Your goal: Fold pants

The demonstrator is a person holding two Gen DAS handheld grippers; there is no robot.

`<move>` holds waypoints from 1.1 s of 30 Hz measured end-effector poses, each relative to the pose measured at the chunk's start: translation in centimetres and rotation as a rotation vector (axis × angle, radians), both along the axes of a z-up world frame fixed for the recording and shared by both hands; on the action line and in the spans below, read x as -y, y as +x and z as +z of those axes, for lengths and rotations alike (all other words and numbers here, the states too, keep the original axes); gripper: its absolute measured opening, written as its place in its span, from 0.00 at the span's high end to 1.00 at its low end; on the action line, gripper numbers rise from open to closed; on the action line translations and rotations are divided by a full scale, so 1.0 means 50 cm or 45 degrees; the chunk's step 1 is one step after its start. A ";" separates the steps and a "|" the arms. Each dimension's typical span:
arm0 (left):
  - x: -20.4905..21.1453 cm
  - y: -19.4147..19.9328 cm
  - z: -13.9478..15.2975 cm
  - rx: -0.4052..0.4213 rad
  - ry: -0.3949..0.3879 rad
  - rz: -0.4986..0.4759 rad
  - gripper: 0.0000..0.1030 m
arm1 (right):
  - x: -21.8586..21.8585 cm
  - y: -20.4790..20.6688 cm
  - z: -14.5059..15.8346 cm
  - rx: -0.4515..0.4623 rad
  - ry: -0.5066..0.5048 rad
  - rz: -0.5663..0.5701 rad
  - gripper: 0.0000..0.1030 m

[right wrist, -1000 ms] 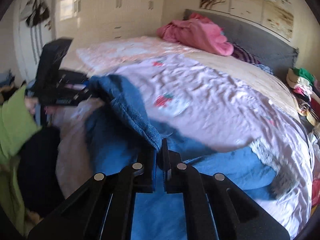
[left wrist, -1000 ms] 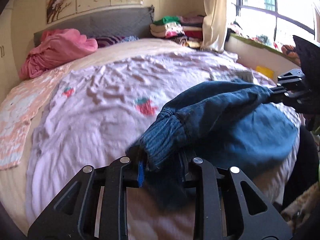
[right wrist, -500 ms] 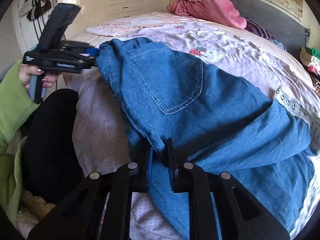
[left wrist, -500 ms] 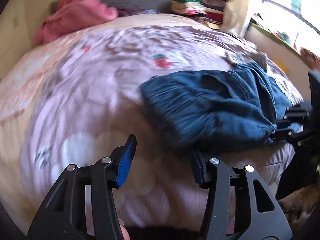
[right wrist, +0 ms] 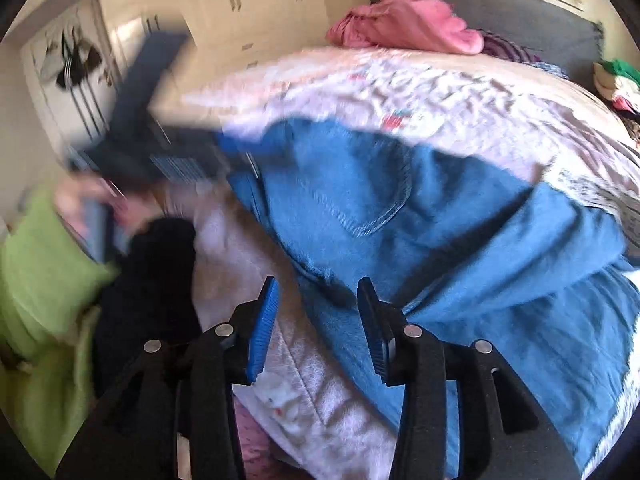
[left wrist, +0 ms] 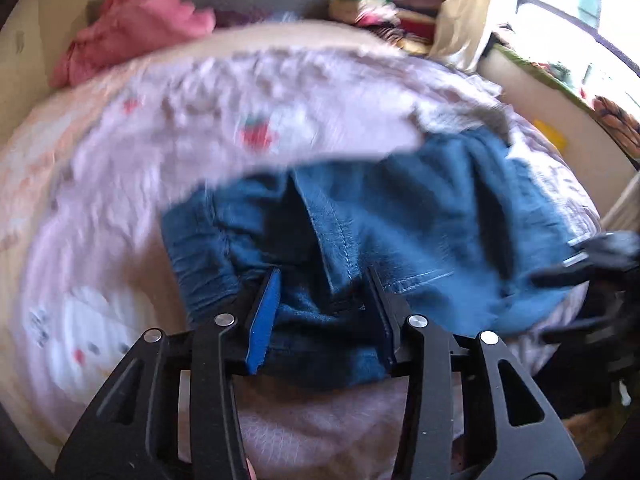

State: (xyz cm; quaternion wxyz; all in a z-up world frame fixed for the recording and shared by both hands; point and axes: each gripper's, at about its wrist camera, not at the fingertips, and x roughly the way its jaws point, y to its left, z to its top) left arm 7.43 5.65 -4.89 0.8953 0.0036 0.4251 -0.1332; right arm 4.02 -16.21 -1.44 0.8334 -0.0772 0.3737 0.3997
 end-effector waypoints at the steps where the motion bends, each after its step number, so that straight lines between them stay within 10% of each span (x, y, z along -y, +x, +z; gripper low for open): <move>1: -0.002 -0.003 -0.015 0.012 -0.023 0.012 0.68 | 0.007 0.000 0.015 0.029 0.000 -0.029 0.60; 14: -0.003 -0.005 -0.017 0.056 -0.012 -0.006 0.67 | -0.035 0.128 -0.111 -0.163 -0.166 -0.191 0.56; 23: -0.001 -0.048 0.092 0.197 -0.104 -0.020 0.46 | 0.091 0.136 0.051 -0.053 0.046 -0.320 0.38; 33: 0.165 0.017 0.103 0.100 -0.096 -0.212 0.34 | 0.185 0.330 0.068 -0.046 -0.171 -0.614 0.27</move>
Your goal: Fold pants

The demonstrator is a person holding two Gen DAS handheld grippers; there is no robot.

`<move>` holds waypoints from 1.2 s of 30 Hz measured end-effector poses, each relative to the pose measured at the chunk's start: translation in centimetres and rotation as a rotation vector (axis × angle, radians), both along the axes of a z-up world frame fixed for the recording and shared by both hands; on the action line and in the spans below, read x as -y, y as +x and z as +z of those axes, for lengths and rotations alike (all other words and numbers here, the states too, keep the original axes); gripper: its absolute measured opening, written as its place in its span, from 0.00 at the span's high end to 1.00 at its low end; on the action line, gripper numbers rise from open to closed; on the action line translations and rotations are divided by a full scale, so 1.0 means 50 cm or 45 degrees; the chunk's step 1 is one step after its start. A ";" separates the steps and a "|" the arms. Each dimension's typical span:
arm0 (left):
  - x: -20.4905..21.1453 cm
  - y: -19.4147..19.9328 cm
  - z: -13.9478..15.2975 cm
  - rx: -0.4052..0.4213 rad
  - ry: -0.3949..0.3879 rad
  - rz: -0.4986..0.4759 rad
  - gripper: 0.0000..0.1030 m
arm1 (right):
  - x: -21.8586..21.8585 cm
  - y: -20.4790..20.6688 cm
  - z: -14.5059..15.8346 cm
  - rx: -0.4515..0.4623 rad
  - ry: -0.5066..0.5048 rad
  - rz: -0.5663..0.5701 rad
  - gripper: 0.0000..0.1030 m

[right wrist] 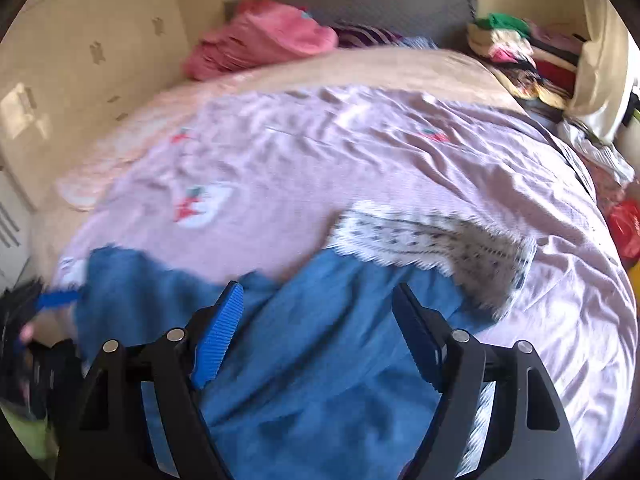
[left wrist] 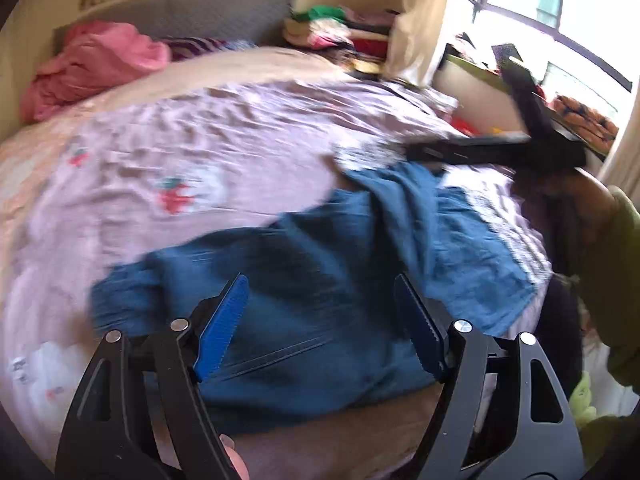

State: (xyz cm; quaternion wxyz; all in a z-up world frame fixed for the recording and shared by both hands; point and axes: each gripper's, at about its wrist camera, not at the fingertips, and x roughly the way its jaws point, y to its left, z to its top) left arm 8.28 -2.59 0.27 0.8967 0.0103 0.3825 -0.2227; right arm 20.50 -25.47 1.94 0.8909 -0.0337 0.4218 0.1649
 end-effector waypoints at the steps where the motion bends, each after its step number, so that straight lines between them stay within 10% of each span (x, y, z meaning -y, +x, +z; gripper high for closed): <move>1: 0.020 0.011 -0.011 -0.036 -0.028 -0.029 0.34 | -0.003 0.015 -0.007 -0.012 -0.011 -0.005 0.27; 23: 0.160 0.109 -0.126 -0.249 -0.090 -0.159 0.80 | -0.090 0.259 -0.152 -0.236 -0.145 -0.089 0.28; 25: 0.158 0.109 -0.126 -0.252 -0.097 -0.157 0.80 | -0.087 0.269 -0.162 -0.218 -0.155 -0.097 0.37; 29: 0.154 0.106 -0.124 -0.250 -0.100 -0.158 0.80 | -0.059 0.276 -0.156 -0.194 -0.100 -0.086 0.88; 36: 0.151 0.126 -0.112 -0.249 -0.130 -0.152 0.80 | 0.048 0.218 -0.082 -0.144 0.214 -0.084 0.92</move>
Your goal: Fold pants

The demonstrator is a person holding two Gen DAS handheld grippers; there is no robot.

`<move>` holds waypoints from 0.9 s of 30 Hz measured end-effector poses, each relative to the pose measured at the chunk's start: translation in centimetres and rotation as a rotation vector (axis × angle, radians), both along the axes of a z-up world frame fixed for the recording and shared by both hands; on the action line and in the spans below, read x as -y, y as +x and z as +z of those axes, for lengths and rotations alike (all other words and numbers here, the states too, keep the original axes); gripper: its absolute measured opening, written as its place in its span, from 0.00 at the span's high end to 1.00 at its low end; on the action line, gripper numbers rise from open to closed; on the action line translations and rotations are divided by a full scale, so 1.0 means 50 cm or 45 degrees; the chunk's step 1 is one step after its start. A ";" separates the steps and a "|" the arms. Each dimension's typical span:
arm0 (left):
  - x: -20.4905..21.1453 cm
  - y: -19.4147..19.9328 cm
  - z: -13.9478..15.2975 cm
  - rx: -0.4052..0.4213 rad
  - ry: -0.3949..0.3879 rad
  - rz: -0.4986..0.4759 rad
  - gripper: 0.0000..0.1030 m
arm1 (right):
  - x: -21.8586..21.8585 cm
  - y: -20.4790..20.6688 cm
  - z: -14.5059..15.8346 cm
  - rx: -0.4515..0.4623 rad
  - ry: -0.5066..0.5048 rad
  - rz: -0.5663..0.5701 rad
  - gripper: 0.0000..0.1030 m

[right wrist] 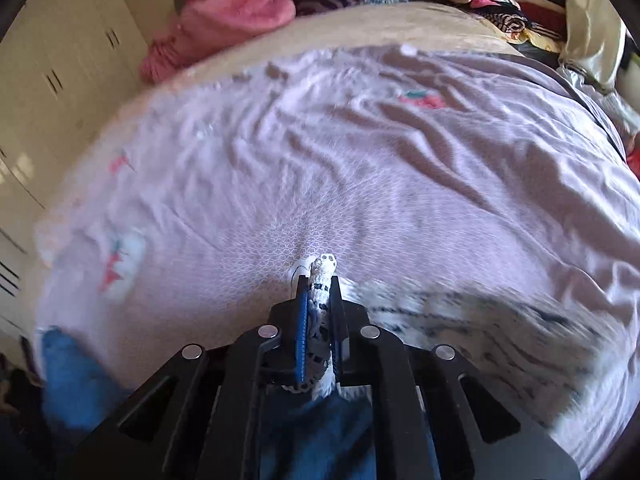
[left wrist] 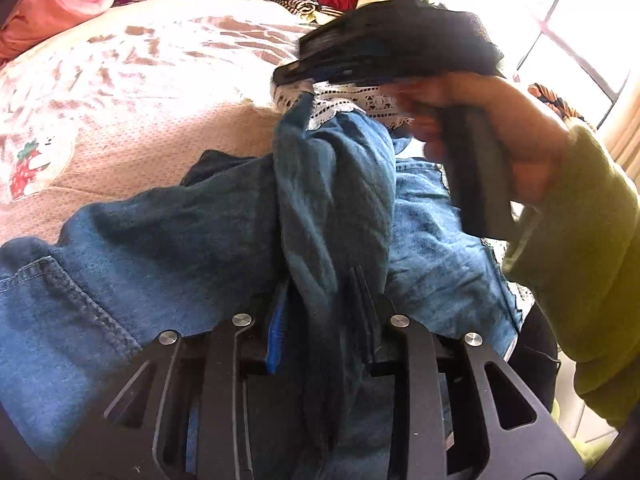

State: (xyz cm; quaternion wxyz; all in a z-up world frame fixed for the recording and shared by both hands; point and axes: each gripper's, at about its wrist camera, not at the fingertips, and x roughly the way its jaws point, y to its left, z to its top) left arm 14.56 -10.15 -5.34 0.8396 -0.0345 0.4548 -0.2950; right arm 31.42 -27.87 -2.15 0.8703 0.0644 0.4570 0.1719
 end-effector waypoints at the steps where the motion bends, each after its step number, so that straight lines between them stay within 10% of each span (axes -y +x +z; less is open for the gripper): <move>1: 0.002 0.000 0.003 0.006 -0.004 -0.003 0.80 | 0.014 -0.013 0.012 0.012 0.026 -0.010 0.92; 3: 0.006 0.000 0.007 0.012 -0.007 -0.005 1.00 | 0.050 -0.050 0.044 0.051 0.087 -0.032 0.92; 12: -0.020 -0.043 0.049 0.131 0.025 -0.119 1.00 | 0.233 -0.288 0.148 0.190 0.289 -0.211 0.92; 27: 0.034 -0.198 0.023 0.266 0.205 -0.424 1.00 | 0.313 -0.570 0.022 -0.017 0.267 -0.352 0.92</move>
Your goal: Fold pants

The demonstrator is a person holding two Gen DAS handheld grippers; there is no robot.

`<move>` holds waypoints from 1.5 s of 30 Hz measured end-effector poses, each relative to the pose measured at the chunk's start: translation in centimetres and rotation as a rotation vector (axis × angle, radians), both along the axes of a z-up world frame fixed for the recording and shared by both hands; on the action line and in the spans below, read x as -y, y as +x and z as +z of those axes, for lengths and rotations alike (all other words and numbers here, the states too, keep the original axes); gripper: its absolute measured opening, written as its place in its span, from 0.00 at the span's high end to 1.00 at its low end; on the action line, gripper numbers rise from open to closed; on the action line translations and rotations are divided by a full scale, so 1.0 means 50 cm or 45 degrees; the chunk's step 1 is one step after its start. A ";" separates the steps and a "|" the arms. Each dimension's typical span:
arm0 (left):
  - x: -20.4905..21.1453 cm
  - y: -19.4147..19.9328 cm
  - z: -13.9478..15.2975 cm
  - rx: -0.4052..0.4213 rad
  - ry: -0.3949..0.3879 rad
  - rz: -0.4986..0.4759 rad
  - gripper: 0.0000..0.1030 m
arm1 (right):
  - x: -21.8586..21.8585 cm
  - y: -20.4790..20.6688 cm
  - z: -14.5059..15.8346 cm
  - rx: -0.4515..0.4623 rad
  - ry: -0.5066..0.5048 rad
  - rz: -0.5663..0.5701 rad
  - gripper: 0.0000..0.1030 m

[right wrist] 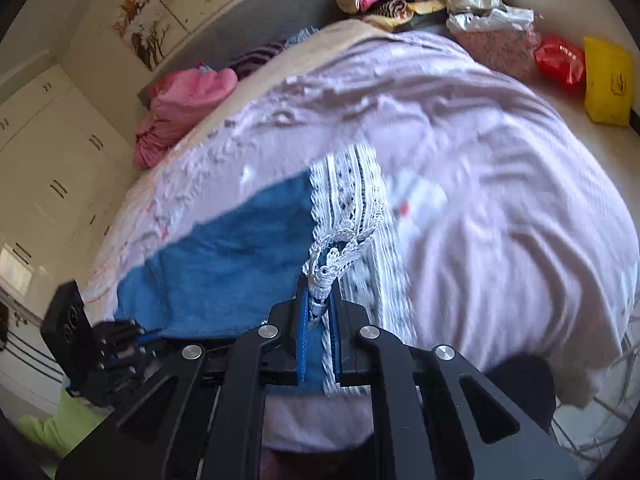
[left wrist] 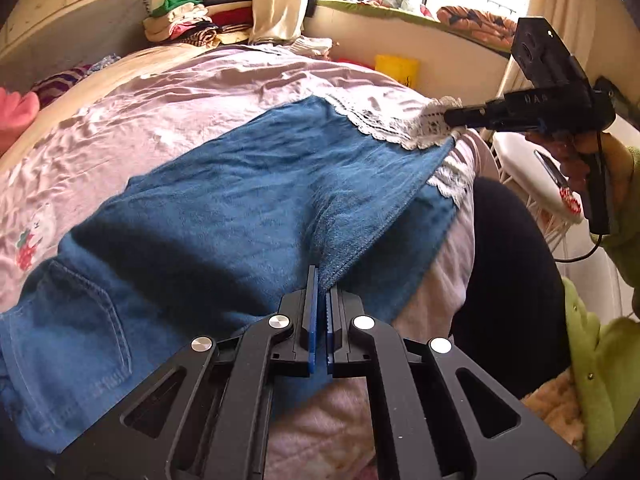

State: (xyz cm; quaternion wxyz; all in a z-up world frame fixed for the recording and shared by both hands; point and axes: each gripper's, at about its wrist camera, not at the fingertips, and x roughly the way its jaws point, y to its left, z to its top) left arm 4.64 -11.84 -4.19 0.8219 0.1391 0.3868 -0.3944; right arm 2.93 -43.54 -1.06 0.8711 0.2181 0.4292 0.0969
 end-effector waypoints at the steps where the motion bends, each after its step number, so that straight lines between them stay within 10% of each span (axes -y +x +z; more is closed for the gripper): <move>1: -0.001 -0.005 0.000 0.003 0.001 0.001 1.00 | 0.002 -0.009 -0.014 -0.020 0.013 -0.003 0.92; 20: 0.028 -0.017 -0.061 -0.073 0.102 0.016 0.97 | -0.003 -0.045 -0.068 -0.119 -0.191 0.017 0.83; 32: -0.002 -0.053 -0.032 -0.121 -0.065 0.042 0.66 | -0.121 0.012 0.031 0.152 -0.285 0.255 0.57; 37: -0.131 -0.073 0.043 -0.030 -0.171 0.280 0.52 | -0.174 0.076 -0.085 -0.073 -0.365 0.352 0.56; 45: -0.422 -0.068 0.038 -0.141 -0.292 0.906 0.48 | -0.181 0.043 -0.060 0.061 -0.350 0.337 0.53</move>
